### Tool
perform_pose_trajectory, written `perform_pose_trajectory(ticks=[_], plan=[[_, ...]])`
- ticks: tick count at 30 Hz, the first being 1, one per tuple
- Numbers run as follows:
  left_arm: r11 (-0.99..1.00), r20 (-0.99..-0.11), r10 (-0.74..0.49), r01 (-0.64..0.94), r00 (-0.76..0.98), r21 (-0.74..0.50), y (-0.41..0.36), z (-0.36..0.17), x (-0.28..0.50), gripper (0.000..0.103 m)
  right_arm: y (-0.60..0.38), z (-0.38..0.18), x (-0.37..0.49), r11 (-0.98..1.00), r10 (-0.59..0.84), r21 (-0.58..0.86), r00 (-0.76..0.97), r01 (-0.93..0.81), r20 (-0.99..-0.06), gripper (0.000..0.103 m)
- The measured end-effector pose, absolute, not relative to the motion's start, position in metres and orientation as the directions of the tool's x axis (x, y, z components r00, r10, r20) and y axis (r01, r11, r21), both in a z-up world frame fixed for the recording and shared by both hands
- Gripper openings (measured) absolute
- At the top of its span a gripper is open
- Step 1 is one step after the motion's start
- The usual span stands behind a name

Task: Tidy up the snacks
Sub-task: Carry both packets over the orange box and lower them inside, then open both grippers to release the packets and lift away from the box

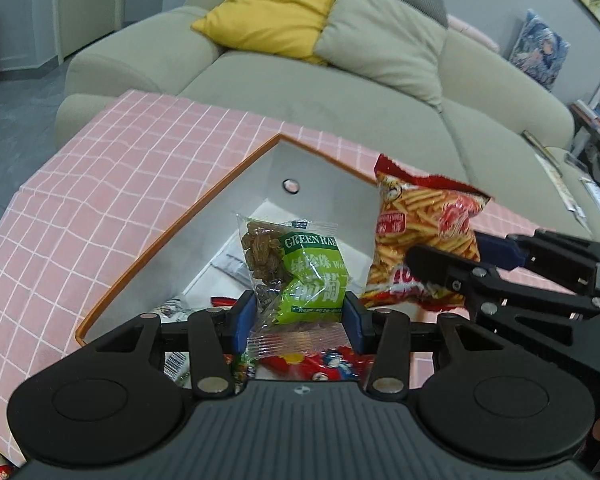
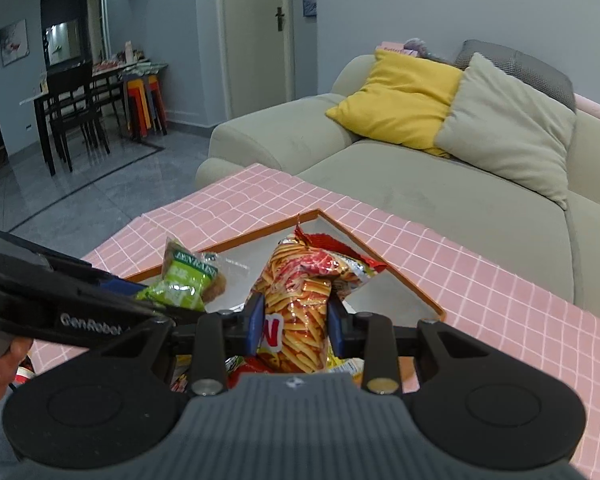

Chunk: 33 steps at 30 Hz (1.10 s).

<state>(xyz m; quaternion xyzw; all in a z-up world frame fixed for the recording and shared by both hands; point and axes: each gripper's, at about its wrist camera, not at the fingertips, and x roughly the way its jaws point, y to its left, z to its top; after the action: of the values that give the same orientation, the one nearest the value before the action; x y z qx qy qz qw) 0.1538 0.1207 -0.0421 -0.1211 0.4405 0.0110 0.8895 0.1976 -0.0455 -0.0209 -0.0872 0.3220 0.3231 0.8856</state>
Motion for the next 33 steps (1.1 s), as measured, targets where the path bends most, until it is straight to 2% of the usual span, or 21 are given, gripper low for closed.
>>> perform_pose_trajectory(ticks=[13, 25, 33], plan=[[0.969, -0.855, -0.059, -0.176, 0.515, -0.173, 0.136, -0.078, 0.198, 0.051, -0.001, -0.068, 0.259, 0.769, 0.424, -0.022, 0.535, -0.639, -0.73, 0.03], [0.971, -0.902, -0.053, -0.19, 0.428, -0.147, 0.143, -0.112, 0.22, 0.051, 0.018, -0.108, 0.293, 0.754, 0.35, -0.025, 0.434, -0.657, -0.83, 0.03], [0.972, -0.912, -0.041, -0.194, 0.408, -0.131, 0.142, -0.115, 0.222, 0.052, 0.018, -0.11, 0.3, 0.758, 0.334, -0.015, 0.408, -0.653, -0.85, 0.032]])
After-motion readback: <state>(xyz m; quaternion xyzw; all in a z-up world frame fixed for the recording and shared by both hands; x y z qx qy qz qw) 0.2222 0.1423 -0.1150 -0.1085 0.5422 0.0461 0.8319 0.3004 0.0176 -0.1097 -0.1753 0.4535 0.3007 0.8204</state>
